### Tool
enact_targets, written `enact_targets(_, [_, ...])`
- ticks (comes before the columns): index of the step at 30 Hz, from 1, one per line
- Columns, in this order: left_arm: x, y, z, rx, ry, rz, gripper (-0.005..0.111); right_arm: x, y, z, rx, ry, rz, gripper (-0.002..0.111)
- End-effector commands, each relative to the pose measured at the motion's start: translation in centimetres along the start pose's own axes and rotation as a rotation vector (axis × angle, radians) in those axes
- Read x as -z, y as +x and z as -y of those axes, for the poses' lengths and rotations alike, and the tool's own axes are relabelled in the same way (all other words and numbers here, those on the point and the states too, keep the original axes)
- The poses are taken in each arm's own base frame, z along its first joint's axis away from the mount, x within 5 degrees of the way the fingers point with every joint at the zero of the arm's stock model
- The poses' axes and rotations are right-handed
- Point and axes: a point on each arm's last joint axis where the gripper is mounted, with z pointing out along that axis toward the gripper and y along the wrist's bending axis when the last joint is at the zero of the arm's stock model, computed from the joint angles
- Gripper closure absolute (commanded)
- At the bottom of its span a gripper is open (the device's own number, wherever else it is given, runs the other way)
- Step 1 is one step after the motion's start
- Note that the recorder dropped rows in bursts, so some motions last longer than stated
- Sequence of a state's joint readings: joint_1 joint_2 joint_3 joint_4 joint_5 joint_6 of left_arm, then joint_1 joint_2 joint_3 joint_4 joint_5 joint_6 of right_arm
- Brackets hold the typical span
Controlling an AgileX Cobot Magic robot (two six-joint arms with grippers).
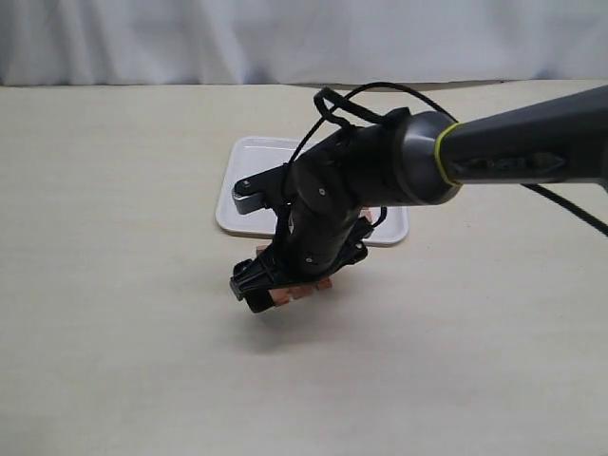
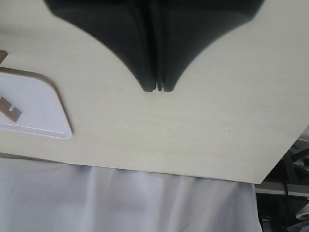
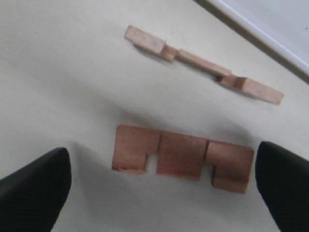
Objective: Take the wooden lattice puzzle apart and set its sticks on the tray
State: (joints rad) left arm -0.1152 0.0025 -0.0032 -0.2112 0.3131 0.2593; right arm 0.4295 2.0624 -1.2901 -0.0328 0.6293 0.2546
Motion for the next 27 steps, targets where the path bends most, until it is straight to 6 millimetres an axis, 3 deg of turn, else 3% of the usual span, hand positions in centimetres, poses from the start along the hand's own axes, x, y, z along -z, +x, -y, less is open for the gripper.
enact_targets(1, [0.0,0.0,-0.1,-0.001,-0.012,0.008,0.107,-0.9,-0.2,1.2,-0.048,0.033,0.007,0.012])
enact_targets(8, [0.0,0.0,-0.1,-0.001,-0.012,0.008,0.107,-1.6,0.0,1.4,-0.055,0.053,-0.010,0.015])
enact_targets(10, [0.0,0.0,-0.1,-0.001,-0.012,0.008,0.107,-1.6,0.1,1.3,-0.053,0.058,-0.027,0.032])
enact_targets(11, [0.0,0.0,-0.1,-0.001,-0.012,0.008,0.107,-1.6,0.2,1.3,-0.052,0.061,-0.038,0.047])
enact_targets(16, [0.0,0.0,-0.1,-0.001,-0.012,0.008,0.107,-1.2,0.1,1.3,-0.050,0.075,-0.064,0.100])
enact_targets(21, [0.0,0.0,-0.1,-0.001,-0.012,0.008,0.107,2.2,-1.6,0.7,-0.024,0.076,-0.014,0.104])
enact_targets(27, [0.0,0.0,-0.1,-0.001,-0.012,0.008,0.107,8.8,-4.7,0.3,0.023,0.065,0.240,0.104])
